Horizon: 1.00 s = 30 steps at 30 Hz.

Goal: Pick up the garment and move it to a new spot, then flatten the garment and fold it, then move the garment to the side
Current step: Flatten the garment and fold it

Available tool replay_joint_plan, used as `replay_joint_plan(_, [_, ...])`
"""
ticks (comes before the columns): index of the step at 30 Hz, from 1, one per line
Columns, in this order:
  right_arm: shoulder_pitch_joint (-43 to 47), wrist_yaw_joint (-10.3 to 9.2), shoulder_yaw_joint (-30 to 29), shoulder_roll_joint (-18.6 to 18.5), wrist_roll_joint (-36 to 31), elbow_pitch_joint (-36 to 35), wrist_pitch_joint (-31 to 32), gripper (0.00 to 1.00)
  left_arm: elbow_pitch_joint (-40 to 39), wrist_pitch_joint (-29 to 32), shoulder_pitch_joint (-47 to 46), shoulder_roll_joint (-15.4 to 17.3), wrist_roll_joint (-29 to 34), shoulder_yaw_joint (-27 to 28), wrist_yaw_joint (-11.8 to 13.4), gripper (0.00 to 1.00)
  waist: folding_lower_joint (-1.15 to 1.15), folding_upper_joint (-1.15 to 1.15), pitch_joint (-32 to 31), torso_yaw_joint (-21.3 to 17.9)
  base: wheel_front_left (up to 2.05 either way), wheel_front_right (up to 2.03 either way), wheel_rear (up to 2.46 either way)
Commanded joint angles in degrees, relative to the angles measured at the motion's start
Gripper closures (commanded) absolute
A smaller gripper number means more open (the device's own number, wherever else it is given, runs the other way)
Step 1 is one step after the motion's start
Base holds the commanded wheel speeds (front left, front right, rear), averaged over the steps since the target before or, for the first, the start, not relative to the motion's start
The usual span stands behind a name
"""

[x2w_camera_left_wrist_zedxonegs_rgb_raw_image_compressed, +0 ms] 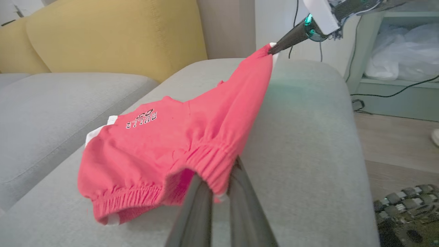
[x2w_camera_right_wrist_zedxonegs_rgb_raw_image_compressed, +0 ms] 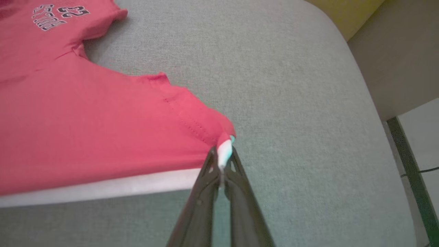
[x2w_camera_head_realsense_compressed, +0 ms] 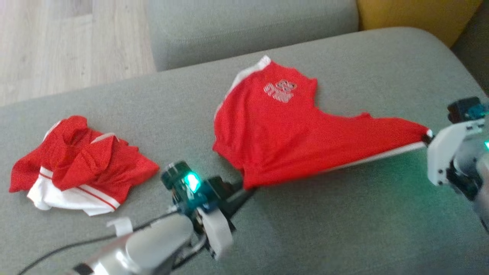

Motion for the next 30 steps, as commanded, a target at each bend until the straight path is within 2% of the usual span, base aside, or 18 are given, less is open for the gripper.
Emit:
replay_joint_plan(1, [1.4,-0.06,0.0,-3.83,1.26,-2.69,0.77,1.0,-2.14,0.49,-0.95,1.79,0.01,2.38,1.18,1.0,0.01,0.0,-0.62,0.01,0.0,0.0,0.0])
replay_joint_plan(5, [4.51,-0.06,-2.65,-6.48,2.97,-7.96,1.29,1.0,-6.39,1.95,1.14,2.29,-0.07,2.37,3.17,1.0,0.01,0.0,-0.52,0.26,0.0,0.0,0.0])
replay_joint_plan(12, [5.5,-0.06,-8.75,-6.52,0.66,-13.26,0.24,1.0,-9.47,2.97,0.56,3.19,-0.59,3.71,5.54,1.0,0.01,0.0,2.25,1.48,0.0,0.0,0.0])
replay_joint_plan(21, [0.59,-0.06,-18.93,-1.7,-6.5,-19.71,-1.38,1.0,-11.04,3.1,-3.67,3.28,-1.57,6.91,6.59,1.0,0.01,0.0,7.88,4.87,0.0,0.0,0.0])
replay_joint_plan(30, [-7.77,-0.06,-21.68,3.89,-12.59,-19.53,-0.44,1.0,-9.12,2.16,-7.86,1.34,-2.25,9.25,6.55,1.0,0.01,0.0,13.86,9.69,0.0,0.0,0.0])
